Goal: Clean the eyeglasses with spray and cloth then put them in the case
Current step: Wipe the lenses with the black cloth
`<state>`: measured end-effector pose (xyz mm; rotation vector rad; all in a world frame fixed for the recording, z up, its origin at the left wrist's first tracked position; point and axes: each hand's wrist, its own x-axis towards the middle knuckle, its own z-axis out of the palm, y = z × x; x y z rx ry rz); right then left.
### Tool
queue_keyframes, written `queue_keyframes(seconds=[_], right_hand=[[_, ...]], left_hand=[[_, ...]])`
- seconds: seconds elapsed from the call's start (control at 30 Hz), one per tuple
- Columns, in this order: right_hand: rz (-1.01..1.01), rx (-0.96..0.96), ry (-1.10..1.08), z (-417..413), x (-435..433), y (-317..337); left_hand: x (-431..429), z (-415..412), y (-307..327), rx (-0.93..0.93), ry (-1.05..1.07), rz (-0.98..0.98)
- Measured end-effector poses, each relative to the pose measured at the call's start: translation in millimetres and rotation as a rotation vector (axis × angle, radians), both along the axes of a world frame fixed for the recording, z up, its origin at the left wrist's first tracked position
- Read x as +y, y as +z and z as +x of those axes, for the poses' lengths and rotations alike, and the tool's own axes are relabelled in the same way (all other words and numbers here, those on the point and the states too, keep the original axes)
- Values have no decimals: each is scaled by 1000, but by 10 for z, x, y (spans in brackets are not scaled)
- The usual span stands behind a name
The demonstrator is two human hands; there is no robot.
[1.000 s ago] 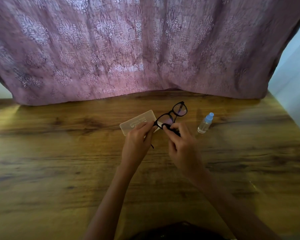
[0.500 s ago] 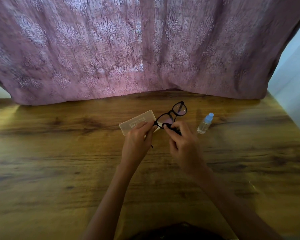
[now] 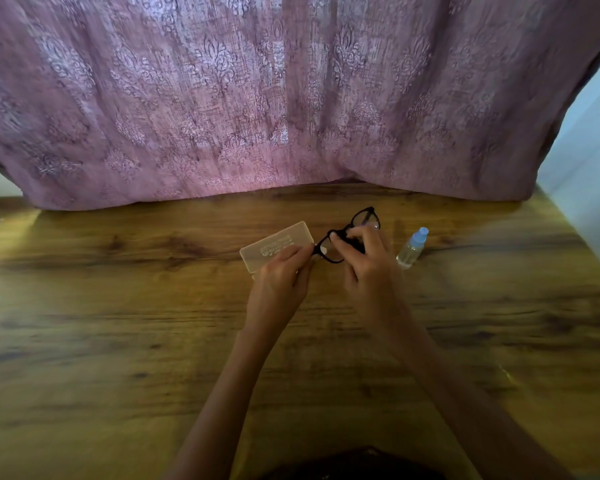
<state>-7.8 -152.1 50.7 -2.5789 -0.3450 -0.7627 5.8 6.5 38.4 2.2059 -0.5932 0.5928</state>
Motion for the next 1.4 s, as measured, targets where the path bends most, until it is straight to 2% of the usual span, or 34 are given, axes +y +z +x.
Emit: queue_keyframes(seconds=[0.47, 0.77, 1.0, 1.4], right_hand=[[24, 1, -49, -150, -67, -79], [-15, 8, 22, -260, 40, -96], [-2, 15, -40, -137, -87, -71], [-38, -38, 46, -204, 111, -36]], left_hand=[[-9, -7, -11, -7, 50, -19], [31, 22, -38, 18, 24, 9], [25, 22, -33, 0, 29, -1], [36, 30, -42, 17, 4, 2]])
